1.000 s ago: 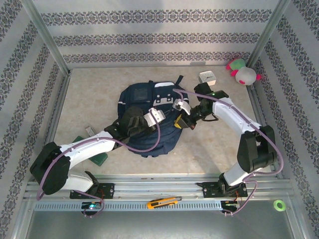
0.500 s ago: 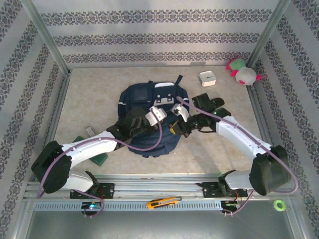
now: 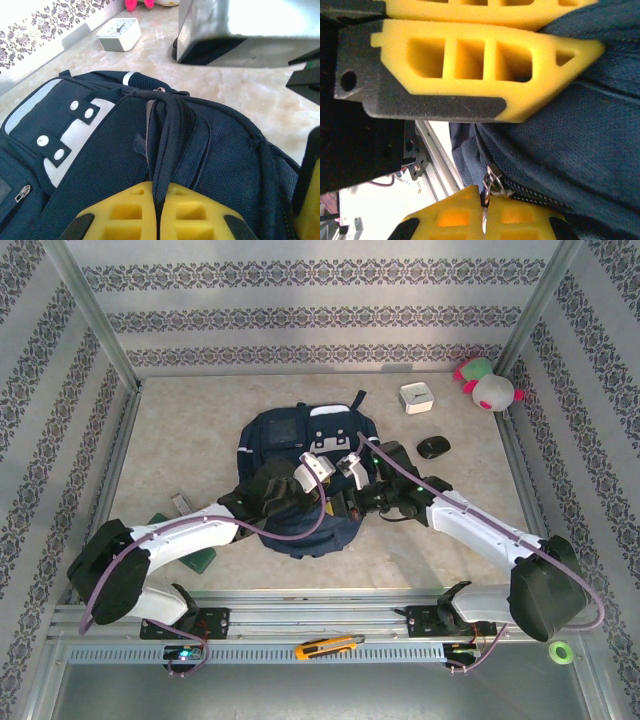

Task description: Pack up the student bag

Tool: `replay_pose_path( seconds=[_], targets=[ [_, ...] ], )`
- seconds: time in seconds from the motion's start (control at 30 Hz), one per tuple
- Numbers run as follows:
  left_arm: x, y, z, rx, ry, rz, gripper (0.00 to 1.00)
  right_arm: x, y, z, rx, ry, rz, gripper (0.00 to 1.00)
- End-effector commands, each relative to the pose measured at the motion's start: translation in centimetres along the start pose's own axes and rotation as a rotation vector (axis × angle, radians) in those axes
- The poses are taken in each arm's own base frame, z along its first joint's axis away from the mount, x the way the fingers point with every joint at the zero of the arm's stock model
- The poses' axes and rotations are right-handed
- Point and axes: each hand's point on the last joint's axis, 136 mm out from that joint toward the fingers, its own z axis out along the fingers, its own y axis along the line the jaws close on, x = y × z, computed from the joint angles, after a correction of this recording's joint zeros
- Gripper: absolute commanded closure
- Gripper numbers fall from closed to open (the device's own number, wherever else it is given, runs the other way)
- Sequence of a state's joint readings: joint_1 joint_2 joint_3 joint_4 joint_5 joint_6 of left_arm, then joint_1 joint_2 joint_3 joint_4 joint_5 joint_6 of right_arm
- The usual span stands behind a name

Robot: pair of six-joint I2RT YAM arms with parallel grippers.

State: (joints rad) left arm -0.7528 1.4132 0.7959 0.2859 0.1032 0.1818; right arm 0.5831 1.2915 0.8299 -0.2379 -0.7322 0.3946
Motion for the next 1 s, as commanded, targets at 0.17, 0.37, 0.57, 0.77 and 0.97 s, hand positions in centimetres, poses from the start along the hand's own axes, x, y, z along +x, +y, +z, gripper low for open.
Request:
replay_pose_path(
  seconds=[0.17,0.37,0.57,0.77,0.97],
  targets=[
    [-5.5,0.5,-1.2,-0.018,-0.208,0.009,1.0,0.0,0.1,-1.7,0.024,-0.058,0.178,0.47],
    [-5.5,-0.9,-1.6,0.063,-0.226,0.044,1.0,-1.9,-3.5,-5.8,0.081,-0.32,0.376,0.34],
    [-5.9,-2.3,-1.8,0.139,-0.245,0.075,1.0,-4.1,-3.8,-7.2,0.015,-0.408,0.458,0.36],
    [-6.5,-4.3,-2.6,0.252,-0.295,0.117,1.0,-5.9,-3.4,-6.3,-0.069,-0.429,0.504,0.43],
    [-6.1,-3.5,-2.2,0.204,-0.281,0.095,0.99,-6.5,-4.4,-5.4,-0.067,-0.455,0.56,0.75]
  ],
)
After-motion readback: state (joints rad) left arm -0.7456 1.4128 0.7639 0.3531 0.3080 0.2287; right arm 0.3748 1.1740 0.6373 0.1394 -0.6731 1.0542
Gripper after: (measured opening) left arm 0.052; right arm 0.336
